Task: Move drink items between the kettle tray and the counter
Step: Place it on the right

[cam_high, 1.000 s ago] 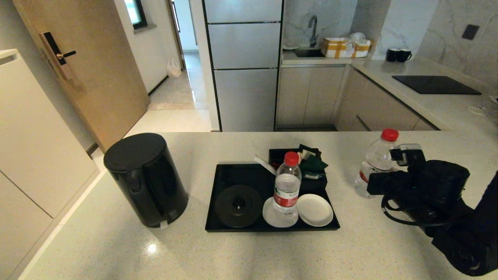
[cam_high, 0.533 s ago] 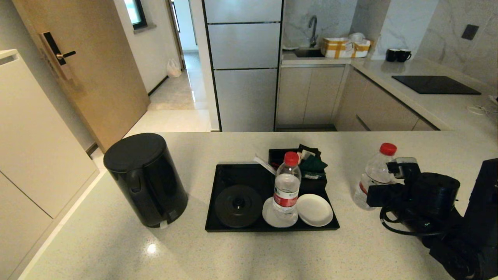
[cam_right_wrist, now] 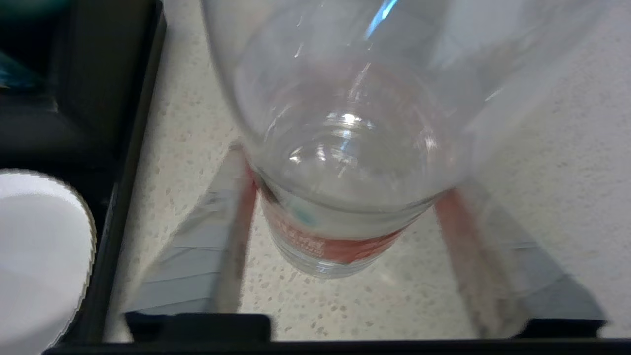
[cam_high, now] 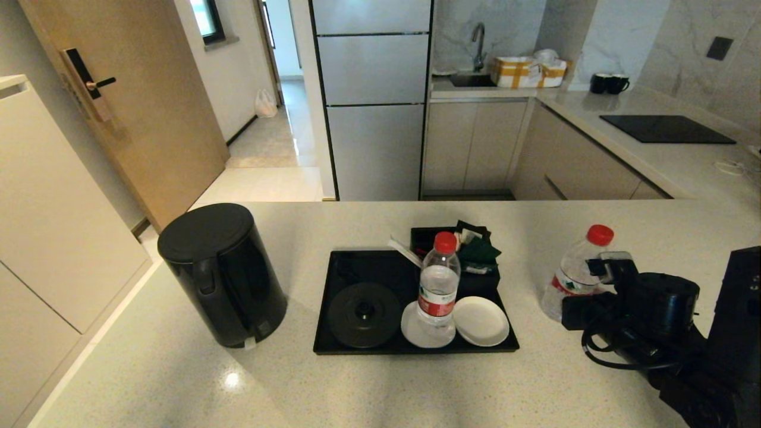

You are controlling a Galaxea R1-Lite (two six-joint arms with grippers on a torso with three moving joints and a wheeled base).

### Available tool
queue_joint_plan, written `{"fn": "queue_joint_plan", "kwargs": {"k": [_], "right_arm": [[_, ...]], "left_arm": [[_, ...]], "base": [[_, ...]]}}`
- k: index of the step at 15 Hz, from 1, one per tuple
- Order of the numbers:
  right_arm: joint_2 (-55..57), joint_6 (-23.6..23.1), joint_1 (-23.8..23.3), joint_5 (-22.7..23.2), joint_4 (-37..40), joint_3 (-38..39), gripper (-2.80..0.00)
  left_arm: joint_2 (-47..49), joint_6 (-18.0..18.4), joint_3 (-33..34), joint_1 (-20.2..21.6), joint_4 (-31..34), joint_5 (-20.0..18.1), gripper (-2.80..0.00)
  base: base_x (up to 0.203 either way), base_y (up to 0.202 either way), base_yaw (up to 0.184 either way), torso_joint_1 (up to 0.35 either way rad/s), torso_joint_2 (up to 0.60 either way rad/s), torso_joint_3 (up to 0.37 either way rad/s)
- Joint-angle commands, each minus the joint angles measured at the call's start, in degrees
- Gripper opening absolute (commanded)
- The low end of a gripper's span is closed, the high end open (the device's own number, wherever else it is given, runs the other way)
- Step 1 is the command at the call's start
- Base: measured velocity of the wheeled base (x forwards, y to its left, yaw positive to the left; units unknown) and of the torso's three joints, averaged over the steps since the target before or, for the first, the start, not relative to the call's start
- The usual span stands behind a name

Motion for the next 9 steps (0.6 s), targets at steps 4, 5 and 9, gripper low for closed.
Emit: {"fn": "queue_joint_plan", "kwargs": {"k": [4,5,9], "right_arm": [[-3.49,0.06,0.06,1.23,-0.79,1.47,0.00],[-4.49,0.04,0.08,1.32,-0.79,1.76,0.00],[-8.99,-0.51,0.13,1.33,-0.79,6.21,0.00]], "left_arm": [[0.07,-0.07,0.01,0.00,0.02,-0.02,-2.80],[0.07,-0.07,0.01,0.00,0.02,-0.02,-2.80],[0.07,-0.03,0.01,0.00,0.02,-0.02,-2.80]], "base": [[0.000,0.000,0.000,0.000,0.00,0.000],[0.000,0.000,0.000,0.000,0.00,0.000],[0.000,0.000,0.000,0.000,0.00,0.000]]}}
